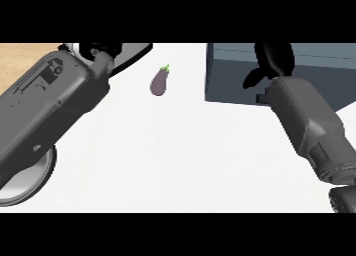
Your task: Pick up the can, place it into the drawer and close the drawer
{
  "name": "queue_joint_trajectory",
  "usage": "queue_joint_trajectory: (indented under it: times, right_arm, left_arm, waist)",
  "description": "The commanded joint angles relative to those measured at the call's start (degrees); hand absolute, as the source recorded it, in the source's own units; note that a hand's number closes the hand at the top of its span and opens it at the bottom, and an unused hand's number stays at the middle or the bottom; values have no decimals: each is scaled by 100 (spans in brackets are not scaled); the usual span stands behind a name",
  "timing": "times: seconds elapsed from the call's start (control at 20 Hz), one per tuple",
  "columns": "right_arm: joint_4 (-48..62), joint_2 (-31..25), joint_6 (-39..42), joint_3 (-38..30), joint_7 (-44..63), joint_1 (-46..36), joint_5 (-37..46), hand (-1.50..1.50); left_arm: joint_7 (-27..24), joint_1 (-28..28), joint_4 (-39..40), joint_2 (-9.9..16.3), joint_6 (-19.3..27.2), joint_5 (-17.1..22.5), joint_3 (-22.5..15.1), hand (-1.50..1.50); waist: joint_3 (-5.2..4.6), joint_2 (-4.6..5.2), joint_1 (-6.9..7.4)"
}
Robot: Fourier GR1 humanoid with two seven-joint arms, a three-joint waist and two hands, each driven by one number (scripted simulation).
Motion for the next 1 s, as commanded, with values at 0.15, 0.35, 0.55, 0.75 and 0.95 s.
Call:
queue_joint_trajectory:
  times: [0.15,0.35,0.55,0.75,0.95]
  right_arm:
    - [213,-346,163,-234,-27,-620,-140,-150]
    - [245,-8,737,-778,-818,-793,-842,-150]
    - [252,304,1159,-1611,-991,-916,-1732,-150]
    - [245,192,1577,-2206,-1399,-954,-2353,-150]
    - [273,165,1638,-2383,-1761,-794,-2537,-150]
  left_arm:
    - [160,178,-422,65,34,-56,-52,-150]
    - [218,135,-501,53,104,-77,-30,-150]
    - [201,35,-402,85,131,-102,75,-150]
    - [158,227,-435,119,80,-188,-28,-150]
    - [362,277,-748,209,204,-205,-23,-150]
  waist:
    - [-4,15,181]
    - [13,23,199]
    - [25,40,167]
    - [15,50,104]
    - [4,-3,94]
